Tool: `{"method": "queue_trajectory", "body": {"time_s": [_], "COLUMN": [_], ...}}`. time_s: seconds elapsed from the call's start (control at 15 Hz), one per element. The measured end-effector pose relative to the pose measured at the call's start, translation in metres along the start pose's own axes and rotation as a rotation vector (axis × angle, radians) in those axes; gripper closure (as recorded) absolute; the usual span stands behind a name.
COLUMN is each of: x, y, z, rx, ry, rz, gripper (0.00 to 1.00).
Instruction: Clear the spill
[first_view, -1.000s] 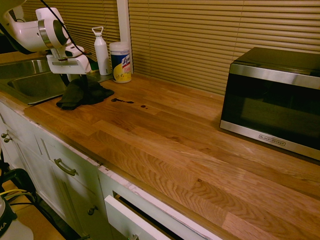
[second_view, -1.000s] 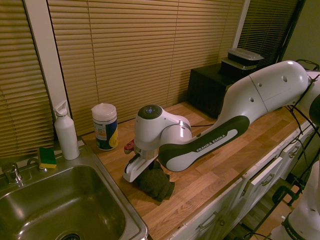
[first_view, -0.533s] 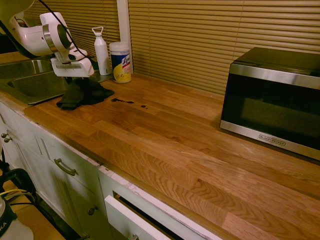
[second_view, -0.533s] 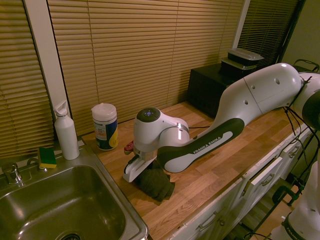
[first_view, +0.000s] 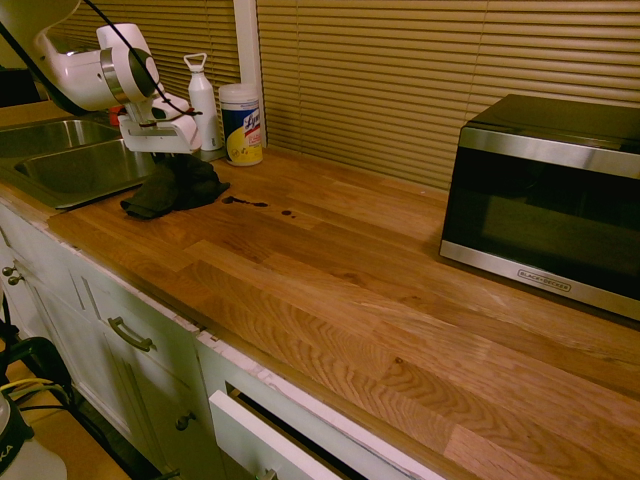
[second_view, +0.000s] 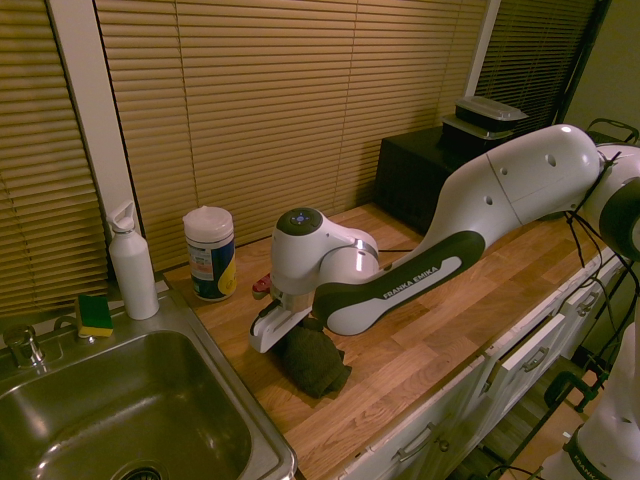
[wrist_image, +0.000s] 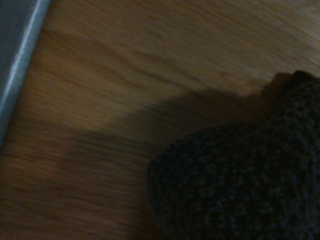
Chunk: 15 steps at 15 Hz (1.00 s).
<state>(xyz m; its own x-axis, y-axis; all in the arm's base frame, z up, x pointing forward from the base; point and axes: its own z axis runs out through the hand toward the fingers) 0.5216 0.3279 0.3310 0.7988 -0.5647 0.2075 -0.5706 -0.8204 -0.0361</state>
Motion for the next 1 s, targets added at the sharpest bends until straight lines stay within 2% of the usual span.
{"method": "queue_trajectory", "body": {"time_s": [0.6, 1.0], "x": [0.053, 0.114], "y": [0.008, 0.041], "z": [0.012, 0.021], "rx": [-0.016, -0.031], "ry": [0.016, 0.023], "rz": [0.081, 0.155], "gripper": [1.0, 1.0]}}
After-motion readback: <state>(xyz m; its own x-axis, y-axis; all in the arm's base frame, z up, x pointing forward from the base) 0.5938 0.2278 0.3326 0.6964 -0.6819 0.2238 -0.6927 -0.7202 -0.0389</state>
